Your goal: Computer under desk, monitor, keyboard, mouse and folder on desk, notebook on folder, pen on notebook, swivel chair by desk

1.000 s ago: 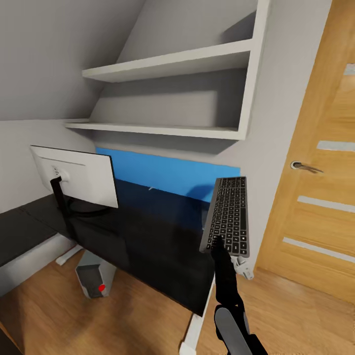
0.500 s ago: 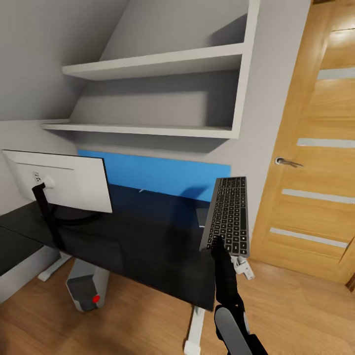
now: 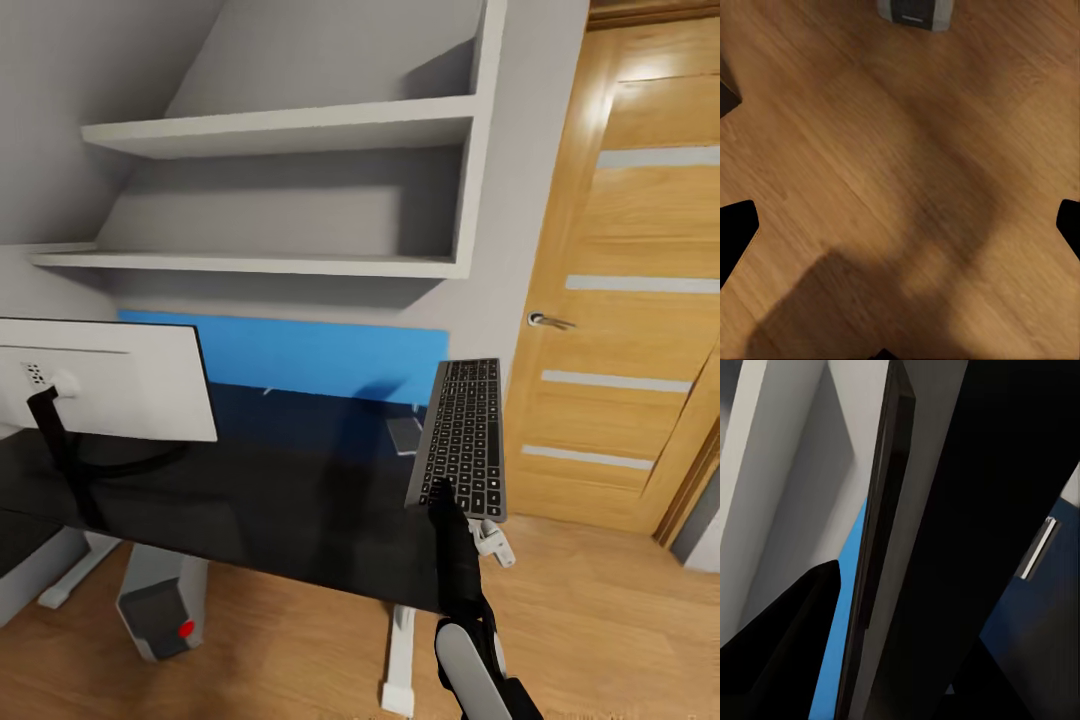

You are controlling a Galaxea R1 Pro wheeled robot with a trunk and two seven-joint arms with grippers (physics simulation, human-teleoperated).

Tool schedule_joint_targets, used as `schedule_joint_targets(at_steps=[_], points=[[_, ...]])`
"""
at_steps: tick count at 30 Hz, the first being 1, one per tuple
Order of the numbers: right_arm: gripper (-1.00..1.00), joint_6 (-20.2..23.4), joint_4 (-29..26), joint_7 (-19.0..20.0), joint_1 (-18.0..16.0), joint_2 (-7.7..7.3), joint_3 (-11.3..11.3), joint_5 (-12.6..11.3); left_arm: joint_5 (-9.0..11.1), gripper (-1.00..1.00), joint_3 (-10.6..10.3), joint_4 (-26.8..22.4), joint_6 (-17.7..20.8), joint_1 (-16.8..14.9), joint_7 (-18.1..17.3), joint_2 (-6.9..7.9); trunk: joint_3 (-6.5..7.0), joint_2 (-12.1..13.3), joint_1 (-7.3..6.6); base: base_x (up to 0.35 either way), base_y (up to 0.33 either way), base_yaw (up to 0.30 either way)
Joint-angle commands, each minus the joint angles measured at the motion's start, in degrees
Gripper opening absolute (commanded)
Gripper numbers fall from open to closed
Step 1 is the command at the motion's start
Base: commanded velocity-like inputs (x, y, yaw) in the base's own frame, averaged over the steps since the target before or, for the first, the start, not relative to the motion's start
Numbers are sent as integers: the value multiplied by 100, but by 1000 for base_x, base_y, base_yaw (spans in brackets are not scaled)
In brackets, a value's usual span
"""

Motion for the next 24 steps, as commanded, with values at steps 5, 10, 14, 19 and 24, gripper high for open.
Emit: schedule_joint_targets(at_steps=[5, 10, 14, 19, 24], points=[[-100, -28, -3, -25, -7, -2, 13, -14, 16, 100, -49, -7, -5, 0, 40, 3, -7, -4, -1, -95, 328, -263], [-100, -28, -3, -25, -7, -4, 13, -15, 16, 100, -49, -7, -3, 0, 40, 3, -7, -4, -1, -172, 295, -263], [-100, -28, -3, -25, -7, -5, 13, -13, 16, 100, -49, -7, -2, 0, 40, 3, -7, -4, -1, -200, 268, -263], [-100, -28, 1, -25, -7, -3, 14, -10, 16, 100, -49, -7, -2, 0, 44, 3, -7, -4, -1, -145, 155, -263], [-100, -28, 19, -25, -7, -2, 20, -12, 16, 100, -49, -7, -2, 0, 48, 3, -7, -4, -1, -34, 35, -263]])
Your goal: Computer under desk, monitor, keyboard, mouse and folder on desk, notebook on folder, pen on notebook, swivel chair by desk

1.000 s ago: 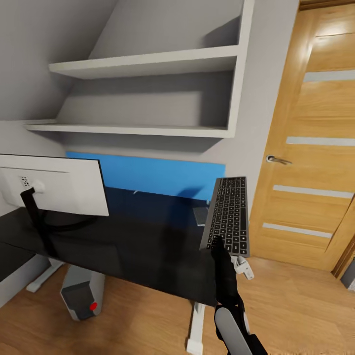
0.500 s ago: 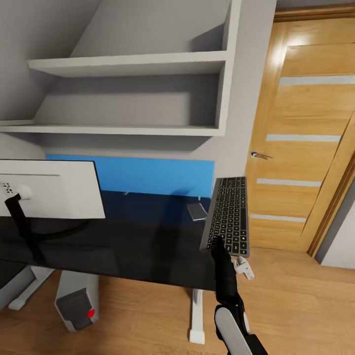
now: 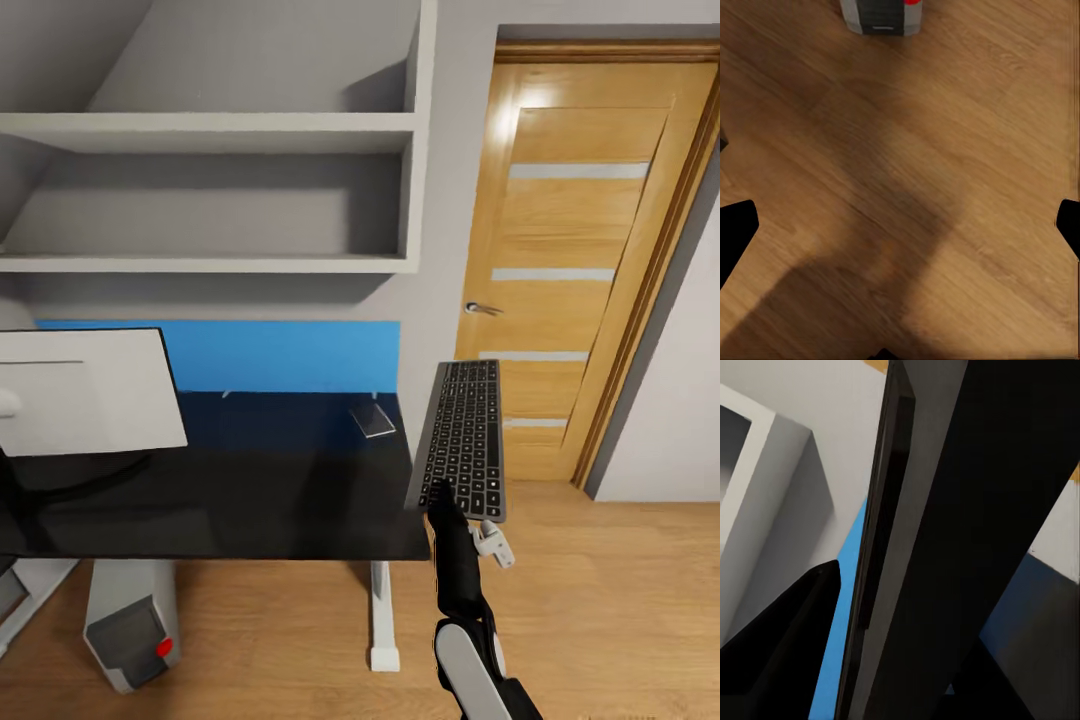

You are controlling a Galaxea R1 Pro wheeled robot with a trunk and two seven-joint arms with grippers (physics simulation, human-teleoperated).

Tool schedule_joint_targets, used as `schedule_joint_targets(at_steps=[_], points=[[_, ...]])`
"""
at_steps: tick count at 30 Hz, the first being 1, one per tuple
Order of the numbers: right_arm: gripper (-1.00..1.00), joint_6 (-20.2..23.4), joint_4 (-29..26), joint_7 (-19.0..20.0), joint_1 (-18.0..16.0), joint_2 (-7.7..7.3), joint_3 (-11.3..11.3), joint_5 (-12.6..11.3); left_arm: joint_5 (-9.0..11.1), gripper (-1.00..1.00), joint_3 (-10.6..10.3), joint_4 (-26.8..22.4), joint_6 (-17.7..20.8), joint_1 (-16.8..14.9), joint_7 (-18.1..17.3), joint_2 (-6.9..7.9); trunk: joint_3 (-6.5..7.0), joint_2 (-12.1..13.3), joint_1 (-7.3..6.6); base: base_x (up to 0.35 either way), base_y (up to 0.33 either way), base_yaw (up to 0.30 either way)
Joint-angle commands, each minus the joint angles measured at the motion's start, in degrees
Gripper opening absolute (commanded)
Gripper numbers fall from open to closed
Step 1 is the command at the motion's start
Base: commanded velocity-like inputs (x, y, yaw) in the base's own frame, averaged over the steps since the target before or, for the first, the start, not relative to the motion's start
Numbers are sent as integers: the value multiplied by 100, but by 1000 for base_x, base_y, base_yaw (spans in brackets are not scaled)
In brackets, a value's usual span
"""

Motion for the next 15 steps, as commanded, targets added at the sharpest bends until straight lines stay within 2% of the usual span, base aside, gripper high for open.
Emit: schedule_joint_targets(at_steps=[1, 9, 15], points=[[-100, -25, -1, -24, -7, -1, 14, 5, 18, 100, -50, -7, -11, 0, 43, 3, -6, -4, 0, -4, 4, -263], [-100, -25, 1, -24, -7, 4, 15, 1, 23, 100, -46, -7, -11, 0, 47, 3, -7, -4, 0, -1, 1, -254], [-100, -25, 1, -23, -7, 4, 27, -7, 23, 100, -45, -7, -11, 0, 59, 2, -24, -4, 0, 0, 0, -152]])
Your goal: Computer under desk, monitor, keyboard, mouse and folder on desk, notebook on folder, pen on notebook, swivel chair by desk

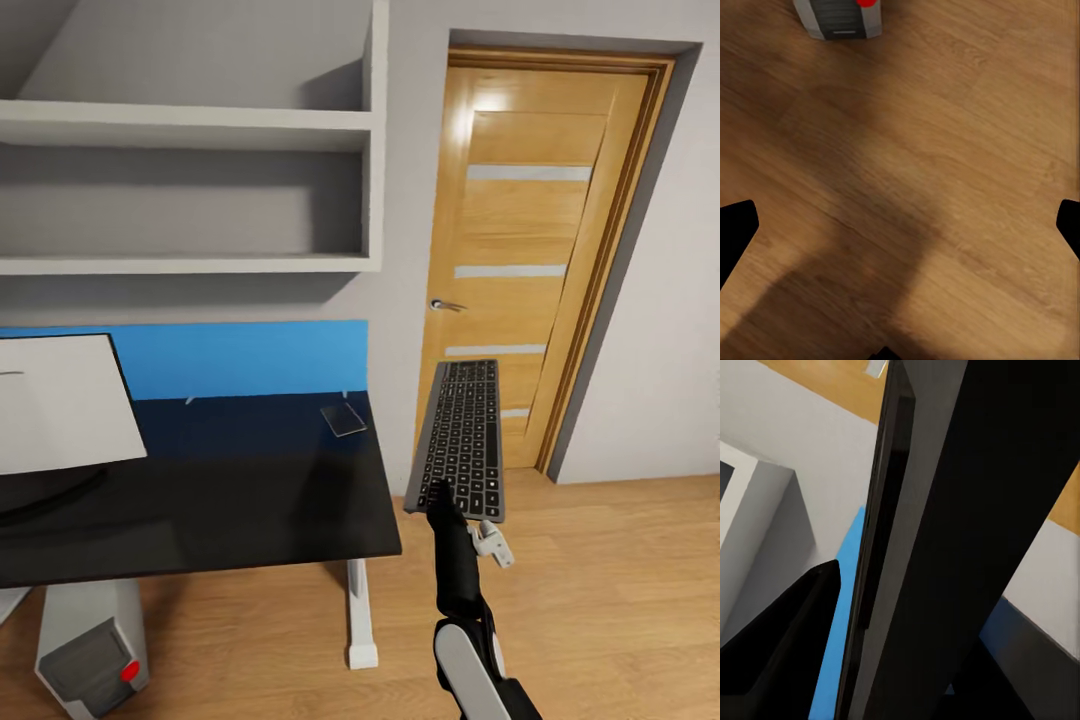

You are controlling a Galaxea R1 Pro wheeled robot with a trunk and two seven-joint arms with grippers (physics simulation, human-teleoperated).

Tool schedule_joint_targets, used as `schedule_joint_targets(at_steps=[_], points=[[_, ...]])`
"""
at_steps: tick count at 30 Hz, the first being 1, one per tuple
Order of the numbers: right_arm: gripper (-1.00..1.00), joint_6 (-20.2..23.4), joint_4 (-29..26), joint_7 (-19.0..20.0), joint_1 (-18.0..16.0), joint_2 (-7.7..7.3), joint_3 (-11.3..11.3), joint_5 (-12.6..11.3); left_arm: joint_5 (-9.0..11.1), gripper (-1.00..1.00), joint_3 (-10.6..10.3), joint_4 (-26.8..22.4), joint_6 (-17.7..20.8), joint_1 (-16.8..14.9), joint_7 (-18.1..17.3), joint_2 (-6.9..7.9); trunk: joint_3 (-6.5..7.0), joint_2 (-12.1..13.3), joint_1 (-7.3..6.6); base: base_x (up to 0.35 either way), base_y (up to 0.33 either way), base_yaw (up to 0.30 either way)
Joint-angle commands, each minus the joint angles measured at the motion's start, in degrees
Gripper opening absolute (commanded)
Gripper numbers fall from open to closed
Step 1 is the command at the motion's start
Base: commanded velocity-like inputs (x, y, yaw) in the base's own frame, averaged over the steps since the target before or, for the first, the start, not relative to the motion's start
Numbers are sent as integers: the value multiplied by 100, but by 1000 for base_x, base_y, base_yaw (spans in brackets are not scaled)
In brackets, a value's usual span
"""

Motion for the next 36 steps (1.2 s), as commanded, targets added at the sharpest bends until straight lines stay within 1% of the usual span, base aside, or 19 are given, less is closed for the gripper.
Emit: schedule_joint_targets(at_steps=[1, 4, 6, 8, 9, 10, 11, 12, 13, 16, 17, 18, 19, 20, 21, 22, 24, 28, 36], points=[[-100, -28, -4, -22, -6, -2, 18, -20, 14, 100, -51, -5, -11, -2, 44, 1, -8, -4, 0, 0, 0, -47], [-100, -23, -4, -19, -6, -2, 44, -27, 14, 100, -50, -5, -11, -2, 49, -2, -11, -4, 0, 0, 0, -23], [-100, -21, -4, -18, -6, -2, 54, -90, 14, 100, -50, -5, -11, -2, 48, -15, -12, -4, 0, 0, 0, -6], [-100, -21, -4, -19, -6, -2, 57, -188, 14, 100, -49, -5, -11, -2, 49, -26, -12, -4, 0, 0, 0, -3], [-100, -21, -4, -18, -6, -2, 62, -316, 14, 100, -49, -5, -11, -2, 50, -38, -12, -4, 0, 0, 0, -1], [-100, -21, -4, -11, -6, -2, 149, -587, 14, 100, -49, -5, -11, -2, 52, -62, -12, -4, 0, 0, 0, 0], [-100, -19, -4, -8, -6, -2, 244, -661, 14, 100, -47, -5, -11, -2, 52, -66, -12, -4, 0, 0, 0, 0], [-100, -15, 6, -9, -6, -2, 557, -726, 14, 100, -50, -5, -11, -2, 52, -72, -12, -4, 0, 0, 0, 0], [-100, -15, 14, -9, -6, -2, 671, -736, 14, 100, -52, -5, -11, -2, 52, -73, -12, -4, 0, 0, 0, 0], [-100, -18, 71, -9, -6, -2, 928, -799, 14, 100, -52, -5, -11, -2, 52, -75, -12, -4, 0, 0, 0, 0], [-100, -19, 104, -9, -6, -2, 1050, -875, 14, 100, -53, -5, -11, -2, 52, -75, -12, -4, 0, 0, 0, 0], [-100, -20, 130, -9, -6, -2, 1158, -986, 14, 100, -52, -5, -11, -2, 52, -76, -12, -4, 0, 0, 0, 0], [-100, -20, 140, -9, -6, -2, 1207, -1051, 14, 100, -52, -5, -11, -2, 52, -76, -12, -4, 0, 0, 0, 0], [-100, -20, 155, -7, -6, -2, 1305, -1198, 14, 100, -52, -5, -11, -2, 52, -74, -12, -4, 0, 0, 0, 0], [-100, -20, 160, -6, -6, -2, 1355, -1269, 14, 100, -52, -5, -11, -2, 52, -74, -12, -4, 0, 0, 0, 0], [-100, -24, 170, -3, -6, -2, 1513, -1455, 14, 100, -52, -5, -11, -2, 52, -75, -12, -4, 0, 0, 0, 0], [-100, -26, 175, -1, -6, -2, 1638, -1580, 14, 100, -50, -5, -11, -2, 52, -76, -12, -4, 0, 0, 0, 0], [-100, -29, 180, -5, -6, -2, 1754, -1699, 14, 100, -48, -5, -11, -2, 52, -76, -12, -4, 0, 0, 0, 0], [-100, -21, 175, 0, -6, 5, 1812, -1735, 14, 100, -50, -5, -11, -2, 52, -76, -12, -4, 0, 0, 0, 0]])
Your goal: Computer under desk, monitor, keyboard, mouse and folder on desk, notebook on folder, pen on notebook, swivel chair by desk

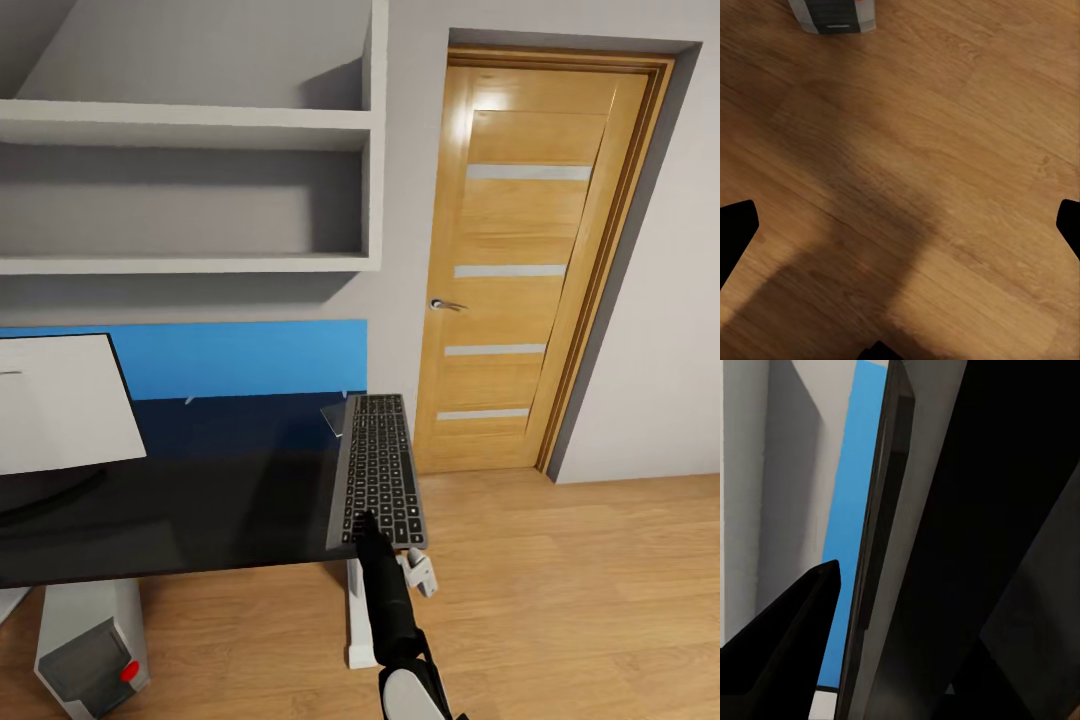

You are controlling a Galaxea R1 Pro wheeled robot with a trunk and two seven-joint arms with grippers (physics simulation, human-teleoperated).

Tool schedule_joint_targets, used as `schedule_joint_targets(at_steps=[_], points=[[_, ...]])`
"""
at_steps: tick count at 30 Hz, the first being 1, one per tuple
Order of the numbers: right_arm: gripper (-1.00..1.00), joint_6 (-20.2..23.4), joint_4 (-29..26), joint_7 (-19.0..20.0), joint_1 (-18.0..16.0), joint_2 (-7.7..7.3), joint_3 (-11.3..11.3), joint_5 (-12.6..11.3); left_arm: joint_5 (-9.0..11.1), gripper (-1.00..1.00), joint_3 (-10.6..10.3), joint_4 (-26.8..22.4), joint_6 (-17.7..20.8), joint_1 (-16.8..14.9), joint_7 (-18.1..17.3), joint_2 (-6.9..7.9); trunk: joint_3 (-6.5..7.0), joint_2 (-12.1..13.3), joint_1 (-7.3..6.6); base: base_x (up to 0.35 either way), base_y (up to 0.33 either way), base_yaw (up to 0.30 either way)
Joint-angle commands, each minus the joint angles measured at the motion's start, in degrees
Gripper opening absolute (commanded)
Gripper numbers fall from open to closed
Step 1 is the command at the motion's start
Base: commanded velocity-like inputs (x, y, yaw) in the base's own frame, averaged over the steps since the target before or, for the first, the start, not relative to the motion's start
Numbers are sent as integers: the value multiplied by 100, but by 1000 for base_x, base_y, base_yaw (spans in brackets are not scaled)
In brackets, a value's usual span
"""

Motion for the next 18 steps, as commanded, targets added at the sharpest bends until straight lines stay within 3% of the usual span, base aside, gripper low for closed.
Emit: schedule_joint_targets(at_steps=[1, 13, 18], points=[[-100, -33, -5, -24, -7, -1, 13, -17, 14, 100, -50, -4, -11, -2, 41, 2, -6, -4, 0, 0, 0, 0], [-100, -33, -15, -24, -7, -7, 13, -22, 14, 100, -54, -4, -11, -2, 41, 2, -6, -4, 0, 0, -3, 0], [-100, -33, -16, -24, -7, -8, 10, -22, 14, 100, -54, -4, -11, -2, 41, 2, -6, -4, 0, -77, -159, 0]])
